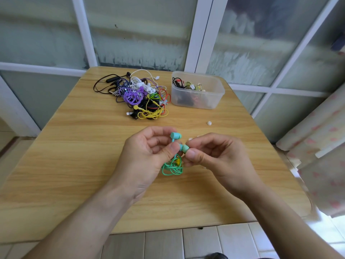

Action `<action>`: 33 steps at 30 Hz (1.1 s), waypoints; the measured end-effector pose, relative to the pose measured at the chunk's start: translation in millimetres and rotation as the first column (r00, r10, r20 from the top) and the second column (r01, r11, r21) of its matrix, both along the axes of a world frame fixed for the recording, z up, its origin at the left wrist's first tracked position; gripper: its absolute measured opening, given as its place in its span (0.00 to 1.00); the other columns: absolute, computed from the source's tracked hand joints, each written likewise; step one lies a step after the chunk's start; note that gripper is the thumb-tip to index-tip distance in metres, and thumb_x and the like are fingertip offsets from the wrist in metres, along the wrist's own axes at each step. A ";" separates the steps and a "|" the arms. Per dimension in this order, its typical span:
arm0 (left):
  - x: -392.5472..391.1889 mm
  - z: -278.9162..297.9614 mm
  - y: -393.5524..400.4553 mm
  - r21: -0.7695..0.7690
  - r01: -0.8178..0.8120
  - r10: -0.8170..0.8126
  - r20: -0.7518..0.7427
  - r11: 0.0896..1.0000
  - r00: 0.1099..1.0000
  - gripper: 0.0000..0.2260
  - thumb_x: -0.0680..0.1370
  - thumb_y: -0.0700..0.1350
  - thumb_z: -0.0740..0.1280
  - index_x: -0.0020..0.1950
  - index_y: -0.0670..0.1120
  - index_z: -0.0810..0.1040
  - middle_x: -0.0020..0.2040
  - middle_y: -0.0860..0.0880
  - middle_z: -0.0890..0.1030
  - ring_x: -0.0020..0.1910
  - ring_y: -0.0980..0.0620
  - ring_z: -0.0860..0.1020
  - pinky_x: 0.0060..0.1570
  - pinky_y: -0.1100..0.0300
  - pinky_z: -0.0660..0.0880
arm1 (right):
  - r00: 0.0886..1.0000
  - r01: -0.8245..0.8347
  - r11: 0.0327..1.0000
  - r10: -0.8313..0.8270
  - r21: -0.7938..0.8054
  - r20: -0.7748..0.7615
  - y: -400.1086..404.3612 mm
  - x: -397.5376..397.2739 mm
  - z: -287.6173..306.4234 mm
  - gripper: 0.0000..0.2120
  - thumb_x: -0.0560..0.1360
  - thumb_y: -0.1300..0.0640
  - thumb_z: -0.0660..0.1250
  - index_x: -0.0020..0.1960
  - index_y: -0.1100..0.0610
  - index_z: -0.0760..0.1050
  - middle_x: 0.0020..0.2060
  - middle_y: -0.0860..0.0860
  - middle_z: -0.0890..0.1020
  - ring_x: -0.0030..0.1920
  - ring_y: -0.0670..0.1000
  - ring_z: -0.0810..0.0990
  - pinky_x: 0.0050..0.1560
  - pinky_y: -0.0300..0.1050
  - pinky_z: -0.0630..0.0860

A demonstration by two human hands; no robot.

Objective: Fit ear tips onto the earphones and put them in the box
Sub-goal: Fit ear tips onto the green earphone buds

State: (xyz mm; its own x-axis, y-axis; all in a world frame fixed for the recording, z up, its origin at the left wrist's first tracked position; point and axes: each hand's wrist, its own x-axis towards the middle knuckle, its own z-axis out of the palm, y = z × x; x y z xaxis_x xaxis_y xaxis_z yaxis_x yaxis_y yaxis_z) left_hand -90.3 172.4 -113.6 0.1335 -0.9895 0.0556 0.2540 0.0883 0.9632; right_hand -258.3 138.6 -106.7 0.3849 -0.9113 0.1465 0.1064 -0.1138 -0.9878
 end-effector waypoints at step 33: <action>-4.2 0.5 0.7 -0.002 0.005 -0.005 0.003 1.000 1.000 0.11 0.71 0.30 0.70 0.50 0.42 0.79 0.40 0.47 0.84 0.38 0.56 0.82 0.38 0.68 0.76 | 0.999 -0.050 0.994 0.052 0.097 -0.010 0.9 -1.0 1.5 0.08 0.64 0.66 0.72 0.43 0.67 0.79 0.37 0.58 0.86 0.34 0.55 0.85 0.38 0.44 0.81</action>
State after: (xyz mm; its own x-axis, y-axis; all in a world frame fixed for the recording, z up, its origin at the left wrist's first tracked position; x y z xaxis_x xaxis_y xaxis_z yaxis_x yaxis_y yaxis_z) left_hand -94.5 173.1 -113.1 0.1287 -0.9900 0.0582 0.2514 0.0894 0.9637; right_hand -259.3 139.6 -105.2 0.4326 -0.9000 0.0533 0.0968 -0.0124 -0.9952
